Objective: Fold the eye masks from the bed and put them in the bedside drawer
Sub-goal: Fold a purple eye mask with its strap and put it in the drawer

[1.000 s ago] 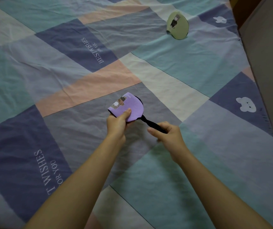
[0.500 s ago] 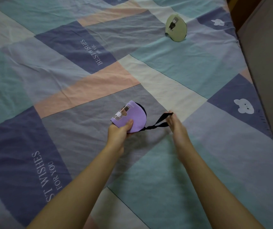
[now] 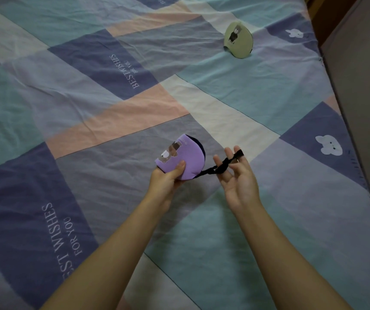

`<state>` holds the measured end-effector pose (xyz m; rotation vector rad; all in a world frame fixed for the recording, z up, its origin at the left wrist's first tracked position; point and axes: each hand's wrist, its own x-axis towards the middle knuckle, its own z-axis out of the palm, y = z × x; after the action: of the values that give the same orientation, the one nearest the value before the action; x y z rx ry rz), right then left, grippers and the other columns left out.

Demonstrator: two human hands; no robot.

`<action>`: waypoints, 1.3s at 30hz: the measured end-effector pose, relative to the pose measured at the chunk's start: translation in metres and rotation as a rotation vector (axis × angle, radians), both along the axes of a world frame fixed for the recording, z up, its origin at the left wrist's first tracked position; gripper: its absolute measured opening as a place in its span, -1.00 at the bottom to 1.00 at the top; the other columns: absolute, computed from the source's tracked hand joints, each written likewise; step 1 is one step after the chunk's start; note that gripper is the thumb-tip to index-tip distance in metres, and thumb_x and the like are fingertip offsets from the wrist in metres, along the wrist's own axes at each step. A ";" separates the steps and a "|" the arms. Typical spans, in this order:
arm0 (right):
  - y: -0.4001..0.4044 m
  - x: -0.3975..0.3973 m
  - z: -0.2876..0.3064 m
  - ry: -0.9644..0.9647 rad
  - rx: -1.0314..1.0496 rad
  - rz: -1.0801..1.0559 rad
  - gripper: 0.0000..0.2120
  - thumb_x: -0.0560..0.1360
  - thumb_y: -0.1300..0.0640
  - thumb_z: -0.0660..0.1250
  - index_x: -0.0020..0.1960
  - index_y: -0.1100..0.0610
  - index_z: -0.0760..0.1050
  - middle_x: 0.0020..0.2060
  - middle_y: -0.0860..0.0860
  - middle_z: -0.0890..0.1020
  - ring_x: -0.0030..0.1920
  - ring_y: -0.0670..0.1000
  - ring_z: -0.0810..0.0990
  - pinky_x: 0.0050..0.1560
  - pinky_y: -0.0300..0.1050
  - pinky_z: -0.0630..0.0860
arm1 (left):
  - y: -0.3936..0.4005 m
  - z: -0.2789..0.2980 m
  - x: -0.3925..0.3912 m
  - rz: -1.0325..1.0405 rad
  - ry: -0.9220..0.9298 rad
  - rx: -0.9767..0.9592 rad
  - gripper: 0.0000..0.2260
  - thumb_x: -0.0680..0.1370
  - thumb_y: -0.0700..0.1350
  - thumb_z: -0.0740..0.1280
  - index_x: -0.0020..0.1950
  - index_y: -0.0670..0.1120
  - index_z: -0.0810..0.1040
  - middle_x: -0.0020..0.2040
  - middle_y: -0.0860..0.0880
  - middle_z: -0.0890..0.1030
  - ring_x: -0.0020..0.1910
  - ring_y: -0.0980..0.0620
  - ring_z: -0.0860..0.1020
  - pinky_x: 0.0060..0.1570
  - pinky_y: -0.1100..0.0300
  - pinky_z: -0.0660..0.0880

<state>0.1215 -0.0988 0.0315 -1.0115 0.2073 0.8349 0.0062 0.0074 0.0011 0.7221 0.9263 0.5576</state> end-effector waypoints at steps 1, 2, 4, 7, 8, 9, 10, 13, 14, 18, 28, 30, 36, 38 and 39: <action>0.000 -0.002 -0.002 -0.089 -0.070 -0.014 -0.61 0.56 0.41 0.09 0.24 0.07 0.46 0.24 0.02 0.55 -0.15 0.02 0.71 0.06 -0.12 0.59 | 0.000 0.002 0.000 -0.040 -0.021 0.004 -0.79 0.51 -0.27 0.36 0.13 -0.15 0.53 -0.03 -0.05 0.68 -0.11 0.04 0.67 -0.17 0.21 0.61; 0.000 -0.003 -0.005 -0.164 -0.127 -0.038 -0.62 0.55 0.44 0.13 0.23 0.10 0.49 0.21 0.02 0.57 -0.20 0.02 0.71 -0.01 -0.16 0.62 | 0.001 0.004 0.000 -0.077 -0.031 0.010 -0.78 0.52 -0.26 0.35 0.15 -0.15 0.53 -0.01 -0.06 0.67 -0.09 0.03 0.67 -0.15 0.20 0.62; -0.002 -0.006 -0.009 -0.265 -0.177 -0.071 -0.65 0.51 0.43 0.25 0.23 0.17 0.52 0.16 0.04 0.60 -0.23 0.01 0.70 -0.11 -0.19 0.64 | 0.001 0.006 -0.001 -0.141 -0.039 0.016 -0.77 0.52 -0.24 0.35 0.18 -0.14 0.52 0.00 -0.06 0.67 -0.09 0.05 0.66 -0.15 0.21 0.61; -0.003 -0.011 -0.012 -0.332 -0.186 -0.035 -0.69 0.46 0.41 0.36 0.13 0.14 0.58 0.16 0.08 0.62 -0.11 -0.09 0.66 -0.18 -0.25 0.61 | -0.001 0.008 -0.003 -0.193 -0.052 0.015 -0.78 0.52 -0.23 0.36 0.16 -0.13 0.54 -0.04 -0.01 0.69 -0.11 0.09 0.66 -0.21 0.27 0.58; -0.003 -0.013 -0.014 -0.341 -0.196 -0.016 -0.69 0.45 0.40 0.37 0.14 0.14 0.58 0.17 0.10 0.62 -0.08 -0.11 0.65 -0.18 -0.27 0.60 | -0.001 0.008 -0.003 -0.198 -0.055 0.013 -0.78 0.52 -0.23 0.36 0.16 -0.13 0.54 -0.03 -0.02 0.69 -0.09 0.08 0.66 -0.20 0.28 0.57; -0.004 -0.014 -0.015 -0.339 -0.197 0.001 -0.66 0.44 0.39 0.38 0.18 0.15 0.57 0.17 0.10 0.63 -0.04 -0.11 0.65 -0.17 -0.26 0.59 | -0.002 0.007 -0.003 -0.198 -0.055 0.008 -0.79 0.52 -0.23 0.36 0.16 -0.13 0.55 -0.02 -0.03 0.69 -0.08 0.07 0.66 -0.19 0.28 0.57; -0.005 -0.015 -0.017 -0.327 -0.185 0.017 -0.62 0.44 0.38 0.39 0.22 0.16 0.54 0.16 0.10 0.63 -0.02 -0.08 0.65 -0.15 -0.25 0.60 | -0.002 0.007 -0.003 -0.193 -0.050 0.005 -0.80 0.52 -0.22 0.36 0.14 -0.13 0.55 -0.03 -0.02 0.70 -0.09 0.07 0.66 -0.19 0.28 0.57; -0.008 -0.017 -0.021 -0.297 -0.146 0.074 -0.55 0.45 0.34 0.39 0.31 0.12 0.46 0.12 0.10 0.66 -0.02 -0.03 0.67 -0.05 -0.15 0.63 | -0.002 0.008 -0.004 -0.176 -0.021 0.023 -0.78 0.51 -0.22 0.38 0.15 -0.14 0.56 -0.06 -0.01 0.70 -0.12 0.07 0.66 -0.20 0.27 0.57; -0.009 -0.017 -0.022 -0.295 -0.145 0.093 -0.54 0.45 0.33 0.39 0.31 0.11 0.45 0.12 0.10 0.66 0.00 0.00 0.67 -0.03 -0.12 0.63 | -0.002 0.008 -0.005 -0.174 -0.013 0.040 -0.78 0.51 -0.22 0.38 0.15 -0.14 0.56 -0.04 -0.03 0.70 -0.11 0.06 0.67 -0.19 0.26 0.58; -0.017 -0.018 -0.023 -0.332 -0.148 0.178 -0.59 0.45 0.32 0.39 0.26 0.08 0.50 0.14 0.05 0.65 0.10 0.11 0.65 -0.01 -0.06 0.64 | -0.001 0.007 -0.008 -0.149 0.056 0.104 -0.76 0.50 -0.22 0.40 0.16 -0.14 0.56 0.03 -0.10 0.68 -0.03 -0.02 0.66 -0.08 0.17 0.60; -0.015 -0.018 -0.016 -0.638 -0.233 0.416 -0.57 0.26 0.20 0.45 0.09 -0.09 0.59 -0.01 -0.13 0.70 -0.01 -0.08 0.68 -0.17 -0.10 0.64 | 0.000 0.011 -0.011 -0.433 0.113 0.226 -0.79 0.47 -0.28 0.40 0.10 -0.15 0.59 -0.06 -0.12 0.69 -0.13 0.00 0.67 -0.11 0.15 0.63; -0.014 -0.019 -0.016 -0.657 -0.246 0.419 -0.55 0.24 0.20 0.45 0.11 -0.06 0.57 -0.06 -0.12 0.71 -0.09 -0.10 0.69 -0.24 -0.16 0.62 | 0.003 0.013 -0.013 -0.527 0.112 0.247 -0.79 0.46 -0.28 0.41 0.08 -0.12 0.61 -0.05 -0.12 0.70 -0.10 -0.01 0.67 -0.08 0.14 0.62; -0.015 -0.017 -0.021 -0.745 -0.299 0.495 -0.54 0.26 0.28 0.53 0.11 -0.01 0.57 -0.10 -0.08 0.71 -0.09 -0.13 0.68 -0.18 -0.30 0.56 | 0.009 0.018 -0.019 -0.784 0.061 0.282 -0.87 0.45 -0.26 0.42 -0.05 -0.08 0.66 -0.22 -0.09 0.67 -0.27 0.04 0.62 -0.31 0.27 0.53; -0.014 -0.017 -0.021 -0.733 -0.272 0.517 -0.64 0.24 0.25 0.50 -0.01 -0.02 0.62 -0.15 -0.06 0.72 -0.14 -0.11 0.68 -0.20 -0.29 0.56 | 0.011 0.019 -0.021 -0.795 0.051 0.281 -0.87 0.47 -0.26 0.41 -0.02 -0.10 0.65 -0.20 -0.09 0.66 -0.26 0.04 0.62 -0.30 0.27 0.53; -0.014 -0.017 -0.021 -0.715 -0.264 0.525 -0.69 0.23 0.24 0.48 -0.05 0.00 0.63 -0.18 -0.06 0.72 -0.17 -0.11 0.67 -0.22 -0.29 0.56 | 0.012 0.018 -0.022 -0.797 0.049 0.282 -0.87 0.48 -0.27 0.40 0.01 -0.12 0.63 -0.19 -0.08 0.66 -0.25 0.06 0.62 -0.28 0.27 0.54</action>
<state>0.1045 -0.1125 0.0105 -1.5856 -0.5962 0.8692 -0.0155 0.0192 0.0192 1.2763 0.5351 -0.0438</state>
